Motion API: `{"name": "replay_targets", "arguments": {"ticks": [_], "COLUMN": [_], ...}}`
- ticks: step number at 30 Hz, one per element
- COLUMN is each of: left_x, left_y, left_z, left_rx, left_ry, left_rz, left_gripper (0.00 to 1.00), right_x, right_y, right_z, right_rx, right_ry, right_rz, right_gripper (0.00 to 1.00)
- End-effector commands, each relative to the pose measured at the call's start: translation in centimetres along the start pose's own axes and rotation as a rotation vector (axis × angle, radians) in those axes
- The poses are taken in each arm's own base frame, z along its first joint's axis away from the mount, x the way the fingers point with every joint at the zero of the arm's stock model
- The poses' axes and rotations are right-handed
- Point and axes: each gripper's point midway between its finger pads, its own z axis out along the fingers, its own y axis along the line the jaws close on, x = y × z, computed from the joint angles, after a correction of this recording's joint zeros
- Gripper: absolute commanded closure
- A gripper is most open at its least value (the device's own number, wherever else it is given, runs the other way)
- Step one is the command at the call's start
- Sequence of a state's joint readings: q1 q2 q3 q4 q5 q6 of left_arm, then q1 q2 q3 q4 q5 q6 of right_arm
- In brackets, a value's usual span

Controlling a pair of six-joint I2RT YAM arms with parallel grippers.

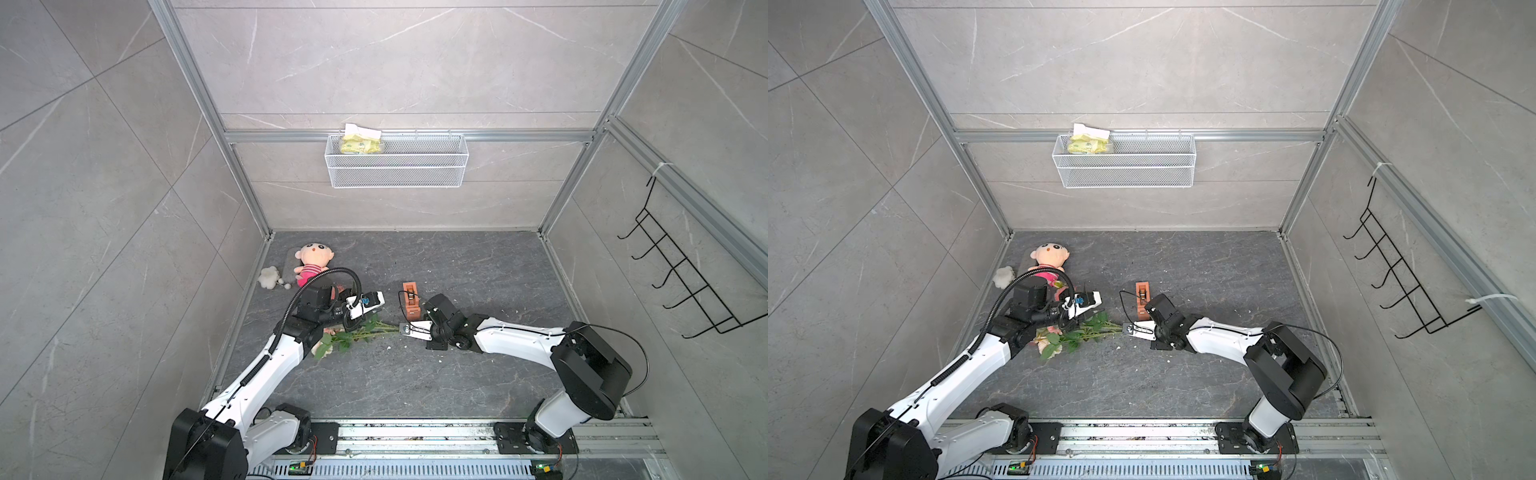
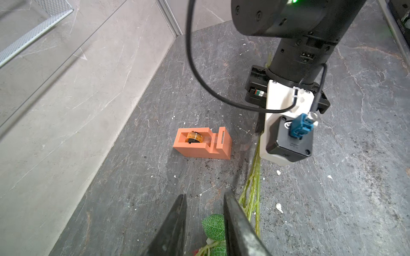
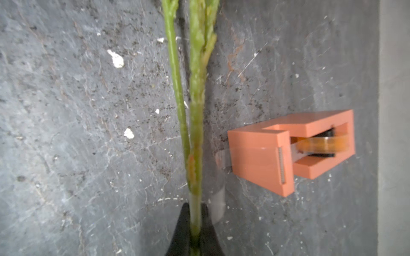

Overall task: Wrap bouquets with tape
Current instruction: Wrap the tape around the bouquet.

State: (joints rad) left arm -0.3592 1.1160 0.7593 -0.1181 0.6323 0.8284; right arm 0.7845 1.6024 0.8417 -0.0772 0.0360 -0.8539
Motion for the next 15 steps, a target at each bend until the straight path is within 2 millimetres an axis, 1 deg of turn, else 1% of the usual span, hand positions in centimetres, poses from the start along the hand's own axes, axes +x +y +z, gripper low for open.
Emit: {"name": "replay_targets", "arguments": {"ticks": [1, 3, 5, 7, 12, 15], "left_x": [-1.4, -1.2, -0.7, 0.0, 1.2, 1.5], "left_y": [-0.8, -1.2, -1.7, -1.8, -2.1, -2.5], "left_z": [0.1, 0.7, 1.3, 2.1, 3.7, 4.2], "left_rx": [0.109, 0.163, 0.233, 0.275, 0.398, 0.488], "left_ry": [-0.05, -0.043, -0.021, 0.006, 0.05, 0.071], "left_rz": [-0.079, -0.126, -0.172, -0.217, -0.294, -0.339], "left_gripper": [0.61, 0.56, 0.55, 0.52, 0.51, 0.51], "right_x": [-1.7, -1.9, -2.1, -2.4, -3.1, -3.6], "right_y": [-2.3, -2.7, -3.2, -3.7, -4.7, -5.3], "right_z": [-1.4, -1.9, -2.4, -2.9, -3.5, -4.1], "right_rx": [0.152, 0.194, 0.242, 0.293, 0.417, 0.486], "right_ry": [-0.074, -0.089, -0.102, -0.116, -0.14, -0.159], "right_rz": [-0.084, -0.109, -0.136, -0.159, -0.219, -0.24], "right_gripper": [1.0, 1.0, 1.0, 1.0, 1.0, 1.0]}}
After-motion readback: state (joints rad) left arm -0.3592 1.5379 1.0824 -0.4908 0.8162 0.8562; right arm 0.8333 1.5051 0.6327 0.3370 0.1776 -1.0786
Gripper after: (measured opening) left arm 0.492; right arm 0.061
